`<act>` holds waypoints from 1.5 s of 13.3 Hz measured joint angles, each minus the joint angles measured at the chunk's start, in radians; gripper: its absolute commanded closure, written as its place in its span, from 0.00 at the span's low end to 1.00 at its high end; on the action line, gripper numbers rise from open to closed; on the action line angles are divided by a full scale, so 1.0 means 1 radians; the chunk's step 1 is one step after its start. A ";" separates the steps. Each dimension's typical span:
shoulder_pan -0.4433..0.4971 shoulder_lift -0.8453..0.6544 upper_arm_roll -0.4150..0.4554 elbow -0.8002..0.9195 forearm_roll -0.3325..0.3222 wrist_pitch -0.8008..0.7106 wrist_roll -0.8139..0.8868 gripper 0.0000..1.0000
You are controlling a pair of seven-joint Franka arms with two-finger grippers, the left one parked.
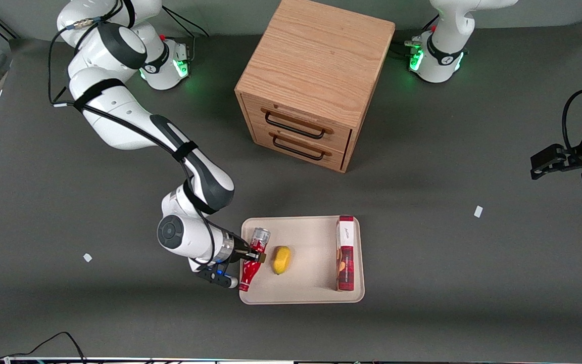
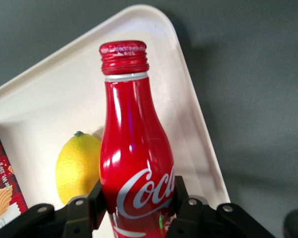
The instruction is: Place coke bottle on tray
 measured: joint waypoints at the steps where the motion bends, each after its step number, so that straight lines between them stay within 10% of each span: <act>1: 0.003 0.001 0.000 0.000 0.000 0.000 0.005 0.91; 2: 0.005 0.002 0.000 -0.001 0.000 -0.001 0.009 0.17; 3: 0.006 0.003 -0.001 -0.001 0.000 -0.001 0.012 0.00; 10: 0.005 -0.033 -0.008 0.013 -0.059 -0.061 0.039 0.00; 20: -0.112 -0.722 -0.033 0.018 -0.052 -0.921 -0.052 0.00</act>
